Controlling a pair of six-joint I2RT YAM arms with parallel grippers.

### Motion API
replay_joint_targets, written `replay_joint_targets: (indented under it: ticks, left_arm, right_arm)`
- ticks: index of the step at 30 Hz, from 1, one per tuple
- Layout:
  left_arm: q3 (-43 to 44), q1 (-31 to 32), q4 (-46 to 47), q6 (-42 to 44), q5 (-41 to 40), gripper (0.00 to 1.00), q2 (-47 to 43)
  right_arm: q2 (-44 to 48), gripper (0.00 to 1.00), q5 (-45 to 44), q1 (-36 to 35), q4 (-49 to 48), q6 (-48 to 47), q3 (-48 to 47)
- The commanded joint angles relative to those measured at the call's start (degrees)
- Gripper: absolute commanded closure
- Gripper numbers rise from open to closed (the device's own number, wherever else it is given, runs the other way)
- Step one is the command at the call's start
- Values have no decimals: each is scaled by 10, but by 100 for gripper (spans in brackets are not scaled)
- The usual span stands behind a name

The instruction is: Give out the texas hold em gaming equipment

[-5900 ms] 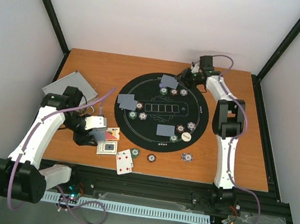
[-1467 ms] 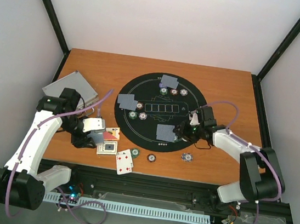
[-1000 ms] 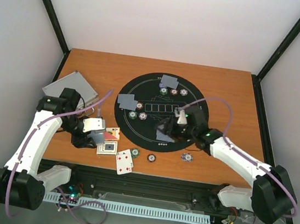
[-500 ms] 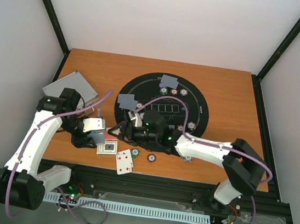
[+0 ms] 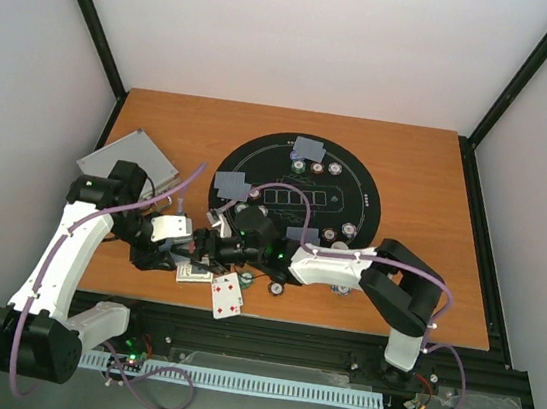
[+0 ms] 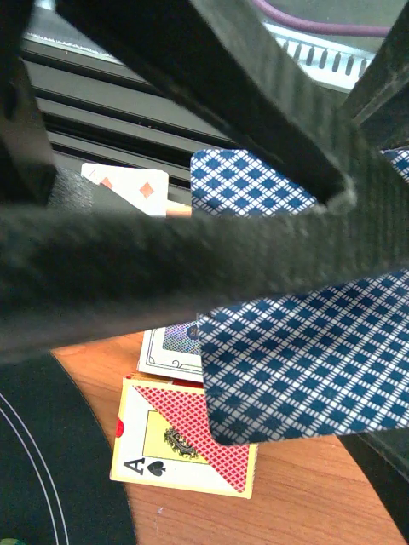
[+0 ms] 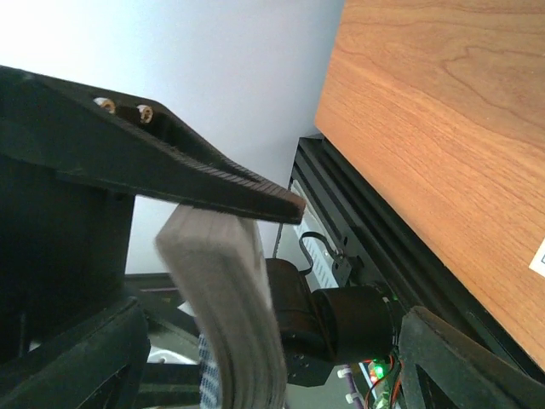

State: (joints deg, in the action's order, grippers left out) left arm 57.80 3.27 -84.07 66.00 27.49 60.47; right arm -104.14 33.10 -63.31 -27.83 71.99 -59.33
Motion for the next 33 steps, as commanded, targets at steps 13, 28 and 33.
replay_joint_targets:
  ticks: [13,28,33]
  left_arm:
    - [30,-2,-22,14,13,99,-8]
    - [37,-1,-25,14,19,99,-6]
    - [38,-1,-25,13,15,99,-5]
  right_arm:
    - [-90,25,35,11,-62,40,-26]
    - [-4,41,9,57,11,-18,45]
    - [25,59,0,57,19,-25,44]
